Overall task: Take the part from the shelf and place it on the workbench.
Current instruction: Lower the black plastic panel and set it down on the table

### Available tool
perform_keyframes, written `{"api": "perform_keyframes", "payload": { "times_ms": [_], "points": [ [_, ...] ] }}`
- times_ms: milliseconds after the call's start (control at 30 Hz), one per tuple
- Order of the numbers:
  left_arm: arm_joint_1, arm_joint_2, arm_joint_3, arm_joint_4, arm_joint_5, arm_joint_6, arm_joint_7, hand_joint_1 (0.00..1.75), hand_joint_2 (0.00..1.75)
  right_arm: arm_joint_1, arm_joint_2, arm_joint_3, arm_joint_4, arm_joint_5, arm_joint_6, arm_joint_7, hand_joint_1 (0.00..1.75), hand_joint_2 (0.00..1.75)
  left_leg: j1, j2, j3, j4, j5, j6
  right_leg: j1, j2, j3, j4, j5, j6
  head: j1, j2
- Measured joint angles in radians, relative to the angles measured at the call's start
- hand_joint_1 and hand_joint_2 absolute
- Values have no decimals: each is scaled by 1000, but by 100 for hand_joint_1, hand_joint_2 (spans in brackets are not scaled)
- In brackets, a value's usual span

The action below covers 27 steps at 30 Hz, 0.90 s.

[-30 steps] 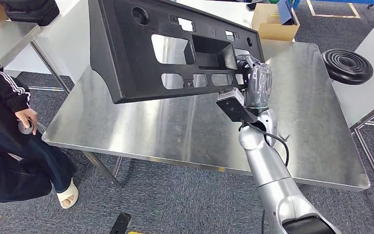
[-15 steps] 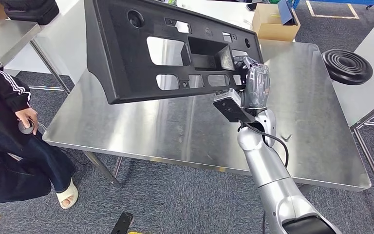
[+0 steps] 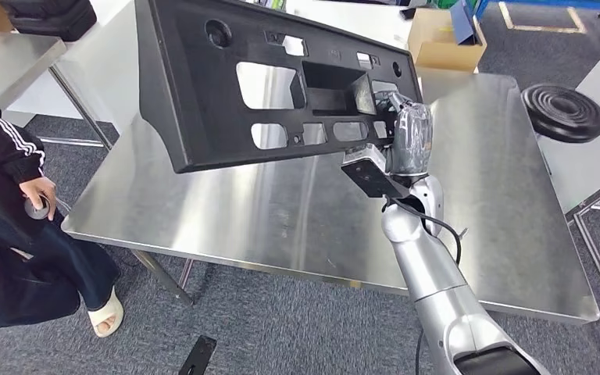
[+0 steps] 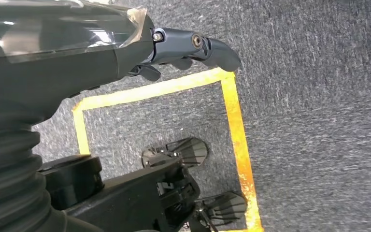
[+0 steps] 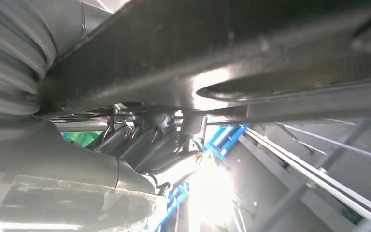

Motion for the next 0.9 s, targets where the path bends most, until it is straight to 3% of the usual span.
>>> {"api": "perform_keyframes", "payload": {
  "times_ms": [33, 100, 133, 267, 300, 333, 433, 500, 533, 700, 900],
  "points": [
    [0, 0, 0, 0, 1, 0, 0, 0, 175, 1, 0, 1, 1, 0, 0, 1, 155, 175, 1, 0, 2, -1, -3, -5, 3, 1, 4, 0, -4, -18, -1, 0],
    [1, 0, 0, 0, 3, 1, 0, 0, 175, 1, 0, 1, 2, -1, 0, 2, 155, 175, 5, 3, -6, 22, -3, -12, 2, 4, 19, 2, -7, -37, -4, 0],
    [0, 0, 0, 0, 3, 1, 0, 0, 175, -1, 2, 2, 2, -1, 0, 3, 155, 175, 6, 5, -26, 59, -3, -15, 2, 6, 29, 1, -13, -45, -6, 0],
    [2, 1, 0, 0, 8, 4, -2, 0, 175, -4, 7, 3, 6, -2, 1, 3, 155, 175, 4, 5, -195, 282, -54, -20, 13, 10, 64, 0, -43, -73, -9, 0],
    [5, 1, 1, 0, 10, 5, -2, 0, 175, -4, 7, 3, 8, -2, 1, 3, 155, 175, 2, 5, -223, 294, -53, -16, 18, 11, 73, 0, -52, -76, -10, 0],
    [7, 2, 1, 0, 12, 7, -3, 0, 175, -4, 8, 4, 10, -3, 2, 3, 155, 175, -2, 5, -231, 268, -26, -8, 22, 13, 85, 0, -61, -78, -10, 0],
    [10, 5, 1, 0, 14, 12, -6, 0, 175, -4, 13, 4, 12, -5, 2, 3, 155, 175, -27, 7, -181, 75, 112, 37, 30, 17, 116, -2, -84, -77, -8, 0],
    [10, 7, 1, 0, 14, 14, -9, 0, 175, -3, 15, 5, 14, -5, 2, 5, 155, 175, -42, 6, -154, 15, 139, 54, 28, 16, 123, -7, -93, -70, -6, 0],
    [11, 8, 1, 0, 14, 14, -10, 0, 175, -4, 16, 5, 14, -5, 2, 6, 155, 175, -45, 6, -146, 10, 135, 56, 28, 16, 126, -12, -95, -64, -6, 0],
    [11, 6, 1, 0, 14, 15, -11, 0, 175, -9, 18, 5, 14, -2, 1, 10, 155, 175, -45, 3, -129, -10, 140, 41, 29, 14, 139, -24, -86, -48, -9, 0],
    [12, 5, 1, 0, 16, 21, -11, 0, 175, -20, 18, 14, 22, 5, 10, 11, 155, 175, -45, -1, -127, -11, 128, 38, 30, 11, 154, -48, -101, -51, -9, 0]
  ]
}}
